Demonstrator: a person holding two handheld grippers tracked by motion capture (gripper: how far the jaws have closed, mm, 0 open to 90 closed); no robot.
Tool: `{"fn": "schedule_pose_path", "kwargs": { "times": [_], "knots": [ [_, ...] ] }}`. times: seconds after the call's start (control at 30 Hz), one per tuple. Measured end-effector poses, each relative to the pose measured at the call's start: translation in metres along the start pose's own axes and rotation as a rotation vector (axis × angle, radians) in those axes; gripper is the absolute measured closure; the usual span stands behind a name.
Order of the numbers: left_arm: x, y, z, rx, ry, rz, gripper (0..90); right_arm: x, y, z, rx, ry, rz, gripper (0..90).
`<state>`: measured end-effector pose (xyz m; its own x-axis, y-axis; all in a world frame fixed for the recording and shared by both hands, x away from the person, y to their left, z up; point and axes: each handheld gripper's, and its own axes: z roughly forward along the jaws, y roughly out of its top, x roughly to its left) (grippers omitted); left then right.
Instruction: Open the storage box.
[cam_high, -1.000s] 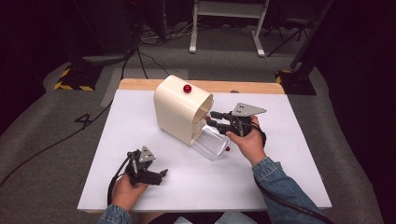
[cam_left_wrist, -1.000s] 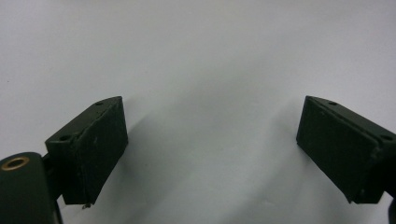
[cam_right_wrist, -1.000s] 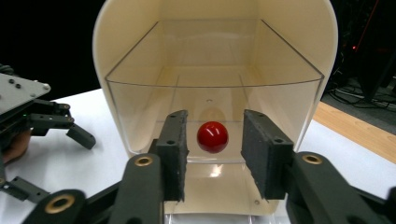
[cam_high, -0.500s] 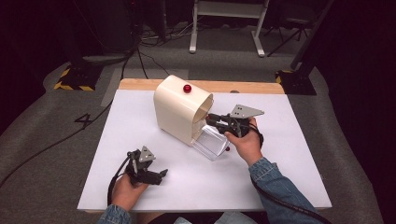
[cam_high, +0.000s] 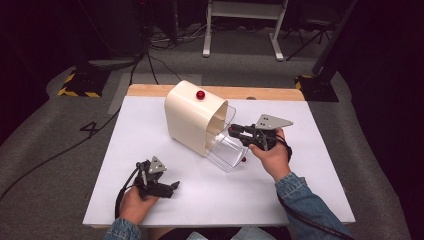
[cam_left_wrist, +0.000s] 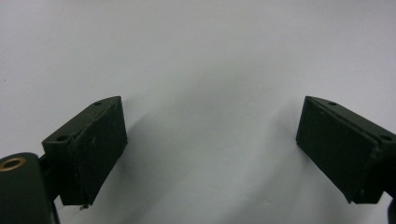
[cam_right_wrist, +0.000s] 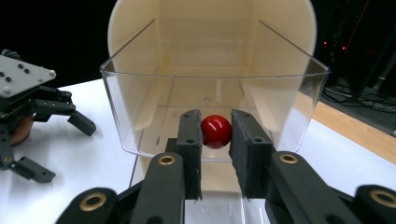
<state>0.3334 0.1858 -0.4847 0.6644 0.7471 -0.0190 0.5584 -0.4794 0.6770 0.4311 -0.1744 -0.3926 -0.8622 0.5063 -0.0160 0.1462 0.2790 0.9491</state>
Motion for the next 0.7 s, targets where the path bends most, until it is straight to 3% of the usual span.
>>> {"fn": "schedule_pose_path", "kwargs": {
  "times": [0.33,0.7],
  "knots": [
    [0.000,0.000,0.000,-0.001,-0.001,-0.003,8.9,0.001,-0.008,-0.030,-0.009,-0.008,0.013,74.4],
    [0.000,0.000,0.000,0.000,0.000,-0.002,8.9,0.000,-0.019,-0.040,0.001,-0.004,0.023,74.2]
  ]
}}
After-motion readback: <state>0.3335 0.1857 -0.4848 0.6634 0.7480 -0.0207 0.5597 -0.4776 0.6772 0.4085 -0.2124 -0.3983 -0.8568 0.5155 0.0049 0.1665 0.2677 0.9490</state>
